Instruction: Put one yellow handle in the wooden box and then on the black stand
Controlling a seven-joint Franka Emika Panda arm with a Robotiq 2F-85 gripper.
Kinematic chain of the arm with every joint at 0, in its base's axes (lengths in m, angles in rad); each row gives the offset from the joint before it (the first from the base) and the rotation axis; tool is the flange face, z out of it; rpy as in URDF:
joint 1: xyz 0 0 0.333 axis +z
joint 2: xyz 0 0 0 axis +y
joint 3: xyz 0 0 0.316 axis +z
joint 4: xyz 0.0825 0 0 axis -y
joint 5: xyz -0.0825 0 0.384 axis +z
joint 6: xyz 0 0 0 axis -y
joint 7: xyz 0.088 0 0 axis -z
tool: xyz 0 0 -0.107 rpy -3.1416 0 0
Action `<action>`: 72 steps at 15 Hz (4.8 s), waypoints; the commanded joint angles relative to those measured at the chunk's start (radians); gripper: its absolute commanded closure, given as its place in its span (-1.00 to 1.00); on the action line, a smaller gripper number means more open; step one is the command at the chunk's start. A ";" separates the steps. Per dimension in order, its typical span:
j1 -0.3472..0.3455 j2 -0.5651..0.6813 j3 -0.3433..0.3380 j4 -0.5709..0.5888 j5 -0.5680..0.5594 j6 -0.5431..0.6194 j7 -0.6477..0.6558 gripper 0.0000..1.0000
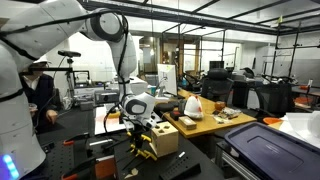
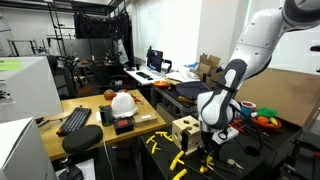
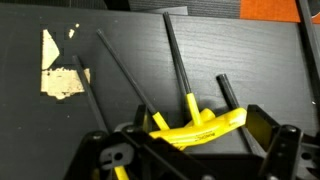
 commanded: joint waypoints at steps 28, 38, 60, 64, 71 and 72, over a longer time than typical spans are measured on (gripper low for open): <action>-0.102 0.094 0.086 0.061 0.010 -0.018 -0.044 -1.00; -0.102 0.108 0.086 0.078 0.014 -0.019 -0.038 0.58; -0.098 -0.328 0.079 -0.146 0.037 0.089 -0.016 0.95; -0.109 -0.338 0.098 -0.107 0.104 0.170 -0.008 0.95; -0.079 -0.334 0.056 -0.094 0.121 0.355 0.087 0.95; -0.076 -0.334 0.049 -0.093 0.119 0.370 0.103 0.95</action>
